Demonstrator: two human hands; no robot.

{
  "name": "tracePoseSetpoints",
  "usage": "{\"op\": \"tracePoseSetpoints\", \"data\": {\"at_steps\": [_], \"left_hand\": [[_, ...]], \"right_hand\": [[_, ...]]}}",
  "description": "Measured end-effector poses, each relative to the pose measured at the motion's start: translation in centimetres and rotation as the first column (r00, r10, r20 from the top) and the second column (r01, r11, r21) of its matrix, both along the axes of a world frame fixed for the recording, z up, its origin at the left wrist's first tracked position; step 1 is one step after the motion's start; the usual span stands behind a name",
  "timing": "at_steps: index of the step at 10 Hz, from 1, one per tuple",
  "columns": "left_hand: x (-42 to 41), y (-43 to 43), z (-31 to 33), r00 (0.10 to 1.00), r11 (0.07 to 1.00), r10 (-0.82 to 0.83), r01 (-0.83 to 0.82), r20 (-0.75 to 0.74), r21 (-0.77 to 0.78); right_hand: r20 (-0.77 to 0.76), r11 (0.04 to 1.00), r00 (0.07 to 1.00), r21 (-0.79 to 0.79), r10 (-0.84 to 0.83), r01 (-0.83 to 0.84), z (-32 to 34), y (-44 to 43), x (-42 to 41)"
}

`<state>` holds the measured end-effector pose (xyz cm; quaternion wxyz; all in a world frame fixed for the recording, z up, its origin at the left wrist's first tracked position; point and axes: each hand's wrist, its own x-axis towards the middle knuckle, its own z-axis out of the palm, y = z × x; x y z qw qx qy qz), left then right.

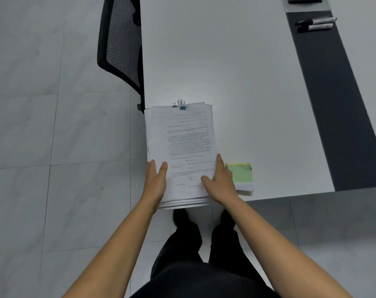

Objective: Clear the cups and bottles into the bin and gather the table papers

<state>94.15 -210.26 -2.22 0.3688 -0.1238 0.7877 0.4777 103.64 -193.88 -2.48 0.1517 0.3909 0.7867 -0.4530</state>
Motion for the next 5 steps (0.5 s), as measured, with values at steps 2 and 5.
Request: {"op": "tracePoseSetpoints", "data": {"at_steps": [2, 5], "left_hand": [[0.7, 0.0, -0.5, 0.979, 0.972, -0.202, 0.195, -0.039, -0.129], [6.7, -2.8, 0.7, 0.677, 0.632, -0.726, 0.589, -0.119, -0.504]], "right_hand": [[0.067, 0.977, 0.976, -0.052, 0.209, -0.206, 0.6, 1.7, 0.6], [-0.547, 0.977, 0.820, -0.016, 0.172, -0.215, 22.8, 9.2, 0.1]]}}
